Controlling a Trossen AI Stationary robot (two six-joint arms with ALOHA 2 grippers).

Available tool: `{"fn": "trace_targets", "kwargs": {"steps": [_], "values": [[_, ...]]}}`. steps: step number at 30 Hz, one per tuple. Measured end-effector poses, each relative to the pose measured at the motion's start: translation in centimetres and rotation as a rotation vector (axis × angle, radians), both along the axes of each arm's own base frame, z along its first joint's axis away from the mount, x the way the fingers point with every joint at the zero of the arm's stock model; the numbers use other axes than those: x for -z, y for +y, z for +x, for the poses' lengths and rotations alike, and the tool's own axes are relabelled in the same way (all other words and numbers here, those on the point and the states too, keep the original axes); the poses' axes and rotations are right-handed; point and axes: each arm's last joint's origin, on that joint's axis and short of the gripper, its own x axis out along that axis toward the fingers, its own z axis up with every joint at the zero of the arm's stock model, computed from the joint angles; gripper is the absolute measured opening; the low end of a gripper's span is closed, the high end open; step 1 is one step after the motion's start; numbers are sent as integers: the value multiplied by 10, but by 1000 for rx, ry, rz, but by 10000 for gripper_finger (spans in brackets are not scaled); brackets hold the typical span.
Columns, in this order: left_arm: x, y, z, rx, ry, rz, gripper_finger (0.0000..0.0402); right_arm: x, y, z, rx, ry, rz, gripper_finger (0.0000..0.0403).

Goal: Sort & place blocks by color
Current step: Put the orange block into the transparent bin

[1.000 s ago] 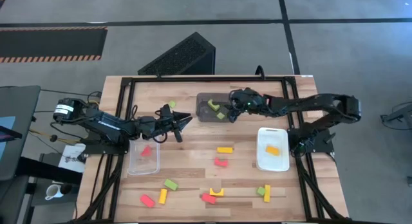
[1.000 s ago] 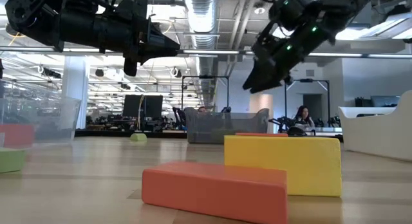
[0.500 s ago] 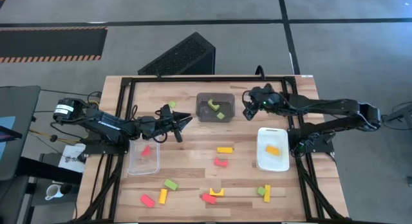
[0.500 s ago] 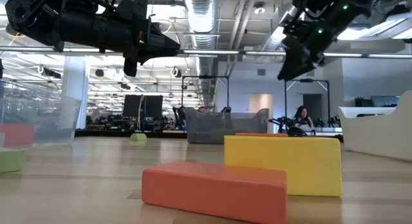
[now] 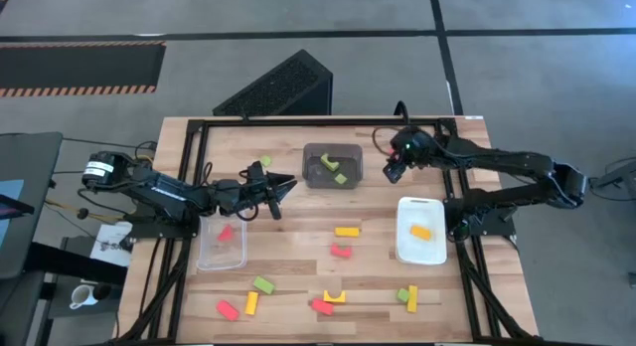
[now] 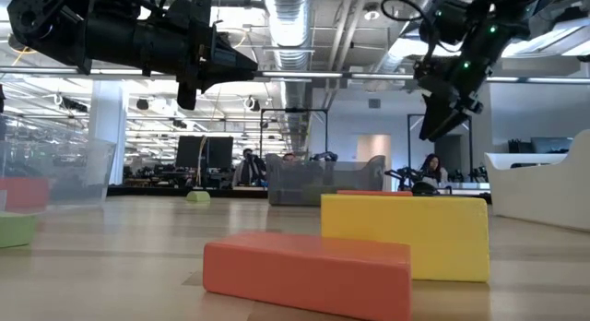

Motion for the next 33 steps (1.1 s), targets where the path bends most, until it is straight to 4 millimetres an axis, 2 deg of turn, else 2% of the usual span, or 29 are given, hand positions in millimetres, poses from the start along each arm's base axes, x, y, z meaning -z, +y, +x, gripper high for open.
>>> {"fn": "trace_targets", "kwargs": {"steps": [3, 12, 25, 33], "values": [[0, 0, 0, 0, 0, 0, 78, 3, -11, -7, 11, -20, 28, 224], [0, 0, 0, 1, 0, 0, 78, 35, -31, -34, 91, -19, 94, 224], [0, 0, 0, 0, 0, 0, 78, 36, -48, -49, 150, -23, 50, 225], [0, 0, 0, -3, -1, 0, 78, 37, -50, -50, 140, -12, 45, 255]]}}
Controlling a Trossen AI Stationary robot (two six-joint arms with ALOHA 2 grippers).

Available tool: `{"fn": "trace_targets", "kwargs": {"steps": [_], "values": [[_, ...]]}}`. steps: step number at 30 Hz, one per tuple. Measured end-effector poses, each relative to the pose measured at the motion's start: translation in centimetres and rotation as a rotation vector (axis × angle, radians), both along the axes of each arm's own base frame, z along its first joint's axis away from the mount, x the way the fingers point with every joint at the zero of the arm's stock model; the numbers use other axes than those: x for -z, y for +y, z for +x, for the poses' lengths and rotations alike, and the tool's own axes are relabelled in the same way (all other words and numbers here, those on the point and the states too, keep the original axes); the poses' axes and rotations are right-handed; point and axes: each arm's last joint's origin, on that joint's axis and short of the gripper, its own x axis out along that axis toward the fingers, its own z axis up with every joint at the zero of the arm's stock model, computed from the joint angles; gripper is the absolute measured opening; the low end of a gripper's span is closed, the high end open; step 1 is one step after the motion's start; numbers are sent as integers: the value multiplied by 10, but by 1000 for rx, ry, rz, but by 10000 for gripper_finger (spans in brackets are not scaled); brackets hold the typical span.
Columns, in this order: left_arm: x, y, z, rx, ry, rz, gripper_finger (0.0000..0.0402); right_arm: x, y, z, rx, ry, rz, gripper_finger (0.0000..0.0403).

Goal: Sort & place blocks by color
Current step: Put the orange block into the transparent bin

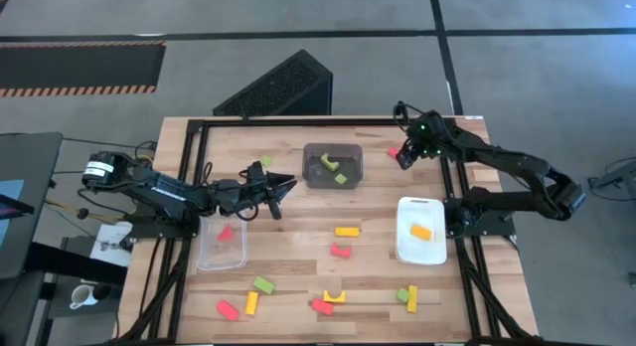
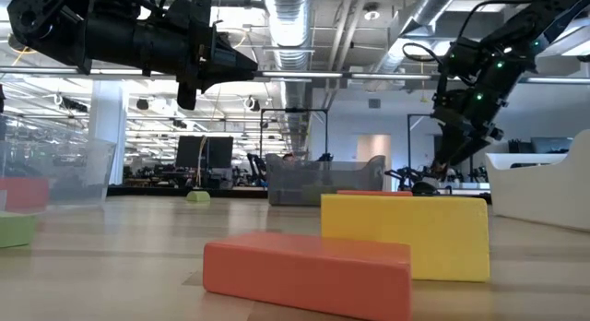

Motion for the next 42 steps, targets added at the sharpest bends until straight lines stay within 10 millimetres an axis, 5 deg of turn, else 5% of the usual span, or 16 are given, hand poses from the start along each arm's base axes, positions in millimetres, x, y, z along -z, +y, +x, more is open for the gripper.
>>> {"fn": "trace_targets", "kwargs": {"steps": [16, 32, 36, 42], "values": [[0, 1, 0, -23, 1, 8, 78, 46, -36, 17, -12, 148, 169, 267], [0, 1, 0, -20, 4, 7, 78, 66, -29, 36, -66, 248, 204, 262], [0, 1, 0, -16, 4, 7, 78, 69, -23, 41, -97, 274, 211, 226], [0, 0, 0, -15, 5, 10, 78, 63, -11, 47, -106, 270, 214, 114]]}}
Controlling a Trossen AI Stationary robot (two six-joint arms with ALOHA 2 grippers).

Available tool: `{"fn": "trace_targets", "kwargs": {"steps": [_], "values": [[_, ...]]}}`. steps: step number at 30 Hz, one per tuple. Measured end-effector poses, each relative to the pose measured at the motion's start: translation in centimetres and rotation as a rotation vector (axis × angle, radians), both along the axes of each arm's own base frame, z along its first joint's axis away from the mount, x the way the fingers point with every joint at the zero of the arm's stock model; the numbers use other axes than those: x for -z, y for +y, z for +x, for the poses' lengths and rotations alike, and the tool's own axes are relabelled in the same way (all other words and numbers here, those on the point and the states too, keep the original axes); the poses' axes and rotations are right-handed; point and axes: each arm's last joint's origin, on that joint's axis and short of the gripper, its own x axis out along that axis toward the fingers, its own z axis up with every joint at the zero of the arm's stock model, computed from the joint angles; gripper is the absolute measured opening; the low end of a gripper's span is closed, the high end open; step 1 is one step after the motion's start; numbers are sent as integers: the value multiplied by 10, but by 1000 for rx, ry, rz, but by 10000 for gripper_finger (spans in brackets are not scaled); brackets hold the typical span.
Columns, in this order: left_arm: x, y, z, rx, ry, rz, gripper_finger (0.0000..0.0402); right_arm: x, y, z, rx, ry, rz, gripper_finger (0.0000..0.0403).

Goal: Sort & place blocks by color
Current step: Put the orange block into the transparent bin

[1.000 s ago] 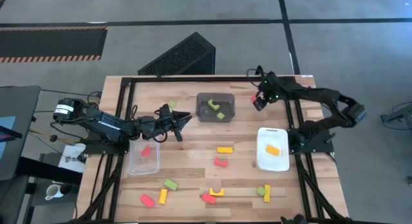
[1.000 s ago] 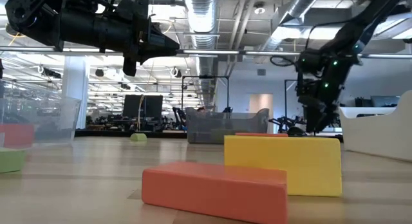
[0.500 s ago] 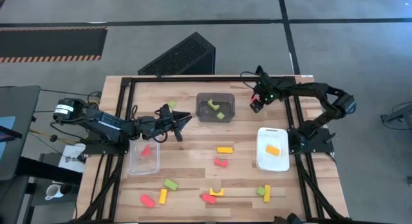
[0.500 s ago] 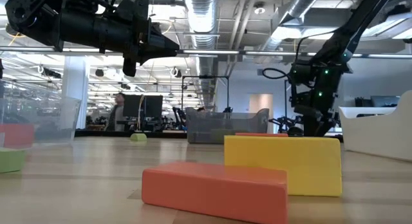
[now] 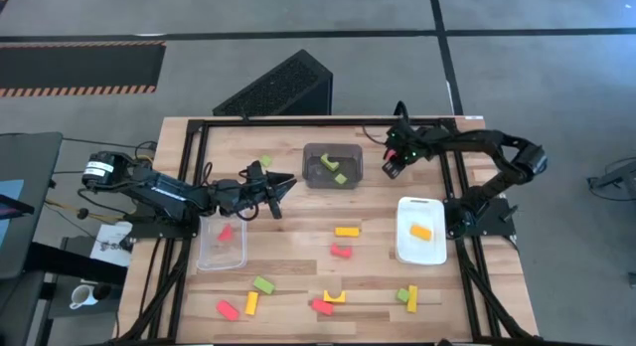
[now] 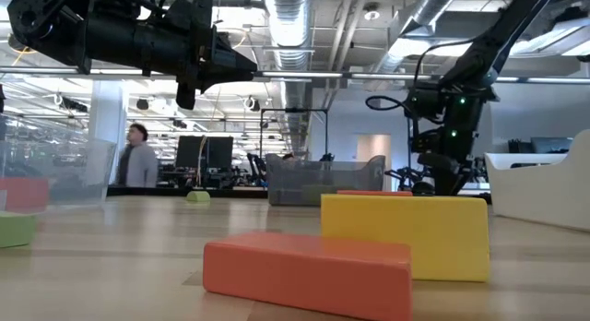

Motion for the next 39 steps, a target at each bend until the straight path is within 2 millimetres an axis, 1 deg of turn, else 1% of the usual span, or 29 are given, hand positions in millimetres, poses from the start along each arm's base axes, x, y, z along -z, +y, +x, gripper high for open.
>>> {"fn": "trace_targets", "kwargs": {"steps": [1, 4, 9, 13, 16, 21, 24, 28, 32, 35, 39], "values": [[0, 0, 0, 1, 3, 7, 78, -2, 3, 1, -10, -12, 7, 108], [0, 0, 0, 15, 7, 9, 78, -10, 14, 4, -32, -48, 26, 108], [0, -1, 0, 30, 8, 9, 80, -34, 34, 13, -74, -165, -17, 108], [0, -1, 0, 31, 8, 9, 92, -54, 56, 21, -121, -265, -52, 127], [0, -2, 0, 33, 8, 10, 112, -66, 72, 26, -154, -345, -69, 134], [0, -3, 1, 50, 6, 9, 158, -82, 95, 35, -229, -477, -88, 125], [-2, -4, 2, 73, -8, -2, 186, -91, 111, 44, -304, -572, -108, 124], [-10, -5, 7, 123, -46, -26, 218, -102, 133, 59, -414, -732, -133, 129], [-15, -9, 14, 175, -60, -27, 239, -109, 155, 75, -501, -875, -141, 131], [-15, -11, 21, 183, -53, -28, 248, -112, 169, 89, -546, -1009, -155, 131], [-12, -13, 35, 189, -40, -29, 256, -107, 178, 105, -572, -1106, -163, 131]]}}
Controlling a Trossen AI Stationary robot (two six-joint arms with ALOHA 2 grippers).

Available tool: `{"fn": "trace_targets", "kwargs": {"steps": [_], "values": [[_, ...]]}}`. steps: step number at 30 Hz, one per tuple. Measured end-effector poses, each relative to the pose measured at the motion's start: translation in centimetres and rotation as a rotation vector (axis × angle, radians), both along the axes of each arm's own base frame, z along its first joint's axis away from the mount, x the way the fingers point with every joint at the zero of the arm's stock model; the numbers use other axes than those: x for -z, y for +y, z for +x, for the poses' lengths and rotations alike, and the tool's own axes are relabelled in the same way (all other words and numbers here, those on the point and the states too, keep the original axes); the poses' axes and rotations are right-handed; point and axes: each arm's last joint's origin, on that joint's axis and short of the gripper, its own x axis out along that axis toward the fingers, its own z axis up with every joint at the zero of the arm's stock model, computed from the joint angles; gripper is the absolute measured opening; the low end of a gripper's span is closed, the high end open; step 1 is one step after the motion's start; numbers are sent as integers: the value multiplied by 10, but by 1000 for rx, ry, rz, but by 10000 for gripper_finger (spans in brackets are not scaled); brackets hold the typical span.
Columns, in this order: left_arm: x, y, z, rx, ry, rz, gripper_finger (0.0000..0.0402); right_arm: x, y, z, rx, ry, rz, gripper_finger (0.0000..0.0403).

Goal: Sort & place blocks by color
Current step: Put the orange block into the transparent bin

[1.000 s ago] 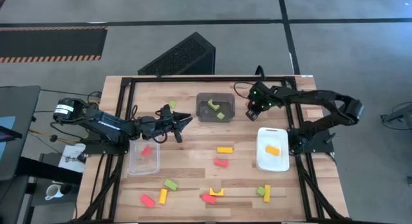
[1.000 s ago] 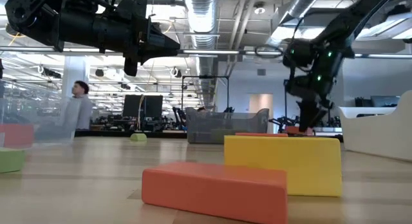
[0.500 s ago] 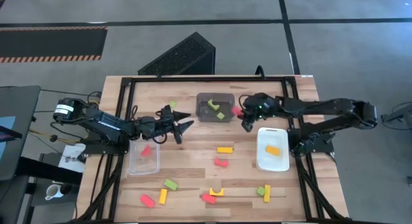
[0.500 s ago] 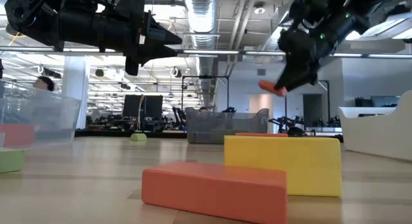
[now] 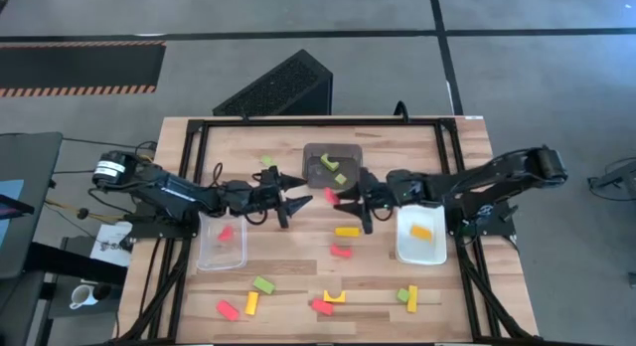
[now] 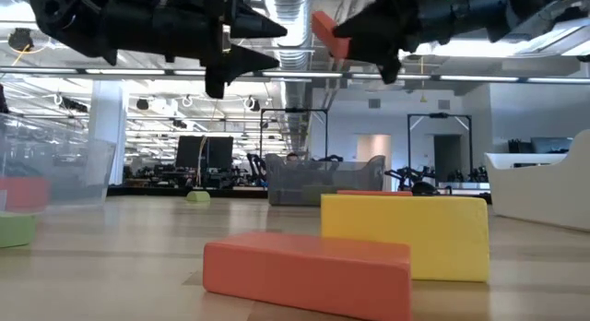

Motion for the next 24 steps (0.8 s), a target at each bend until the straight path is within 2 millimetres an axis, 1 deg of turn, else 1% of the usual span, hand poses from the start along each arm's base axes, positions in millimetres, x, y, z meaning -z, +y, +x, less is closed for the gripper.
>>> {"fn": "trace_targets", "kwargs": {"steps": [6, 8, 11, 18, 21, 24], "values": [[-1, -3, 19, 72, 2, 8, 263, 18, -1, 14, 13, 7, 20, 132], [0, -4, 21, 100, 10, 10, 264, 23, 0, 17, 13, 13, 23, 132], [-4, -5, 25, 113, -8, 11, 264, 29, 0, 20, 13, 19, 37, 132], [1, -5, 26, 99, 10, 11, 260, 29, 3, 23, 4, -20, 42, 132], [0, -4, 26, 88, 5, 22, 241, 28, 3, 23, -2, -25, 43, 132], [-1, -4, 26, 88, -6, 39, 196, 28, 3, 23, -1, -25, 43, 132]]}}
